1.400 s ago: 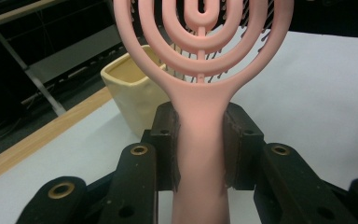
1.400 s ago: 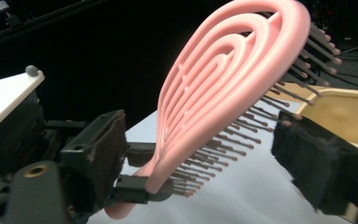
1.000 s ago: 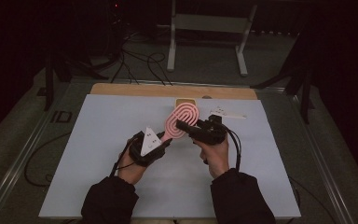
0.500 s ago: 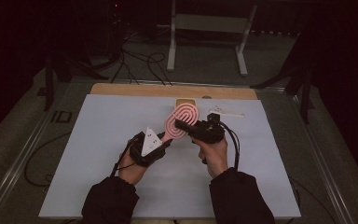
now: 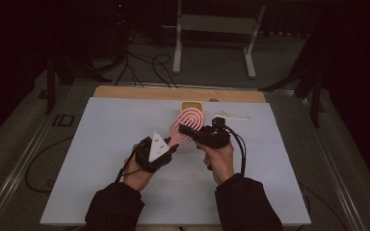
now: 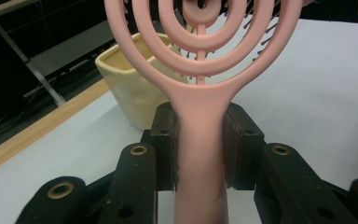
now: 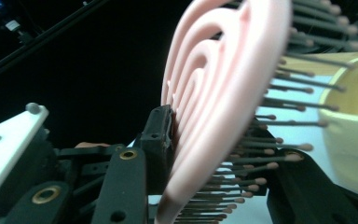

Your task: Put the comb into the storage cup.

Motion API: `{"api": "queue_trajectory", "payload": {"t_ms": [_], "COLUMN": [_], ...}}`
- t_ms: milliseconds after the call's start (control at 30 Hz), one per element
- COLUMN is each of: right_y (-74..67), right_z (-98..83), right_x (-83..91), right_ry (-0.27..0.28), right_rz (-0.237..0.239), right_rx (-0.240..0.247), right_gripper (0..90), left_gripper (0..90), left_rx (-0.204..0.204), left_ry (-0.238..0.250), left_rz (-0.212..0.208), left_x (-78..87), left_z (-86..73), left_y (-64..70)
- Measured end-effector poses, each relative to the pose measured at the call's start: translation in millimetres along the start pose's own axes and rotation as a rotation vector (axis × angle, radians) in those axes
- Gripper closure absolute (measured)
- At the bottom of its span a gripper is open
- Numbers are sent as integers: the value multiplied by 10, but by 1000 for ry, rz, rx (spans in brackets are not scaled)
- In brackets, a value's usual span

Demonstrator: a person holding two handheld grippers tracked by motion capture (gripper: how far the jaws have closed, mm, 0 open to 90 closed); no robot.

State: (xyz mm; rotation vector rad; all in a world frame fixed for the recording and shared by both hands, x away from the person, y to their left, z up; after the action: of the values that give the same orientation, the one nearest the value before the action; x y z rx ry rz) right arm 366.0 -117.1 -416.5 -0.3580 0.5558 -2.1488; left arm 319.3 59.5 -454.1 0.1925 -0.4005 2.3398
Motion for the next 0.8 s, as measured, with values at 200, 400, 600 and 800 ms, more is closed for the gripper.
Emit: {"api": "queue_trajectory", "payload": {"t_ms": [200, 400, 600, 800], "right_y": [-6, -27, -59, -78], "right_z": [-11, -7, -4, -6], "right_x": [-6, -6, -8, -13], "right_ry": [-12, -15, -5, 8], "right_rz": [6, 19, 25, 30], "right_rx": [-4, -11, 7, 17], "right_gripper": [632, 635, 637, 637], "left_gripper": [692, 685, 664, 612], "left_rx": [-2, -3, -7, -5], "left_ry": [-1, 3, 12, 19], "left_rz": [-4, -4, 3, 10], "left_x": [-4, -1, 13, 25], "left_z": [-11, -12, 1, 7], "left_y": [-7, -7, -16, -24]}}
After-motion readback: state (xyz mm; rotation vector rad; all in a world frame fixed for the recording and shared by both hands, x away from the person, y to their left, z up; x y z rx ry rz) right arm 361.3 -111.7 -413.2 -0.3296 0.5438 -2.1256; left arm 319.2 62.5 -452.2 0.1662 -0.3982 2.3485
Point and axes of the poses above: each handheld gripper's, and its own axes: x roughly backward along the jaws, z roughly out of its top, y roughly to its right, the point moved 3 cm from there along -x, roughly forward along the jaws, and after that the axes turned 12 degrees about y, right-handed, at the moved point
